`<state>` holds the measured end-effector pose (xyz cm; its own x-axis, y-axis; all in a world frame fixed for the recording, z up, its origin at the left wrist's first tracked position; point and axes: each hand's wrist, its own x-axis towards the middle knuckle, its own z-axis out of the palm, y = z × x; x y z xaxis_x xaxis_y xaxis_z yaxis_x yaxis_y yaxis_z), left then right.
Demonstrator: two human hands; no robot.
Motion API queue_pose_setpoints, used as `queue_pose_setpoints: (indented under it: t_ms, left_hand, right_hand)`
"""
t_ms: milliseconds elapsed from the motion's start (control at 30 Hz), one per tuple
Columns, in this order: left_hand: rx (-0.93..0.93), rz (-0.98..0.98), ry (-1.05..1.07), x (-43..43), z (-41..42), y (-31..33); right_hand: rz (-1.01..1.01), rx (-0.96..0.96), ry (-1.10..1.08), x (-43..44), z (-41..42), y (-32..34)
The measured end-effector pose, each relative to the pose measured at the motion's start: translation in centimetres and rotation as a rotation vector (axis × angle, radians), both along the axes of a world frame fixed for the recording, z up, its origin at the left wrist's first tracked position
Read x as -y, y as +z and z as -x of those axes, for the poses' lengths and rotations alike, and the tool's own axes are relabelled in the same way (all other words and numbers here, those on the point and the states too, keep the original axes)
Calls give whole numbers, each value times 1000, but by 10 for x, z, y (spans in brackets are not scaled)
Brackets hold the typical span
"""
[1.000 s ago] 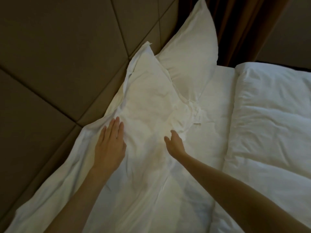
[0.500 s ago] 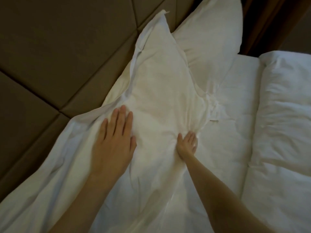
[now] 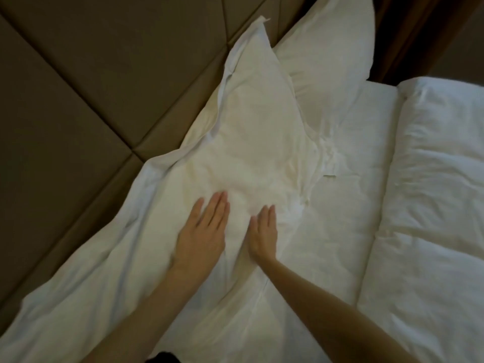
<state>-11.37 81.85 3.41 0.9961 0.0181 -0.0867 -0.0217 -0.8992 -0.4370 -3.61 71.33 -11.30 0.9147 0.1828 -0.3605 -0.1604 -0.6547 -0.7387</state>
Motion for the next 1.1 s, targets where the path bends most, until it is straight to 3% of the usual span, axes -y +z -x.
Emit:
queue_pose_setpoints:
  t_ms: [200, 300, 533, 733, 800, 900, 1100]
  left_hand:
    - [47, -32, 97, -39, 37, 23]
    - [71, -25, 169, -44, 48, 37]
    - [148, -32, -91, -15, 81, 26]
    - [146, -2, 142, -22, 122, 13]
    - [142, -19, 172, -33, 133, 14]
    - [143, -37, 226, -40, 142, 19]
    - [211, -74, 240, -34, 135, 31]
  right_hand:
    - [248, -438, 169, 26, 57, -25]
    - [284, -532, 245, 53, 69, -23]
    - [85, -212, 99, 41, 80, 37]
    - [-62, -49, 287, -11, 132, 66]
    - [25, -174, 394, -18, 147, 57]
    - [308, -361, 617, -5, 153, 35]
    - [630, -385, 777, 37, 135, 11]
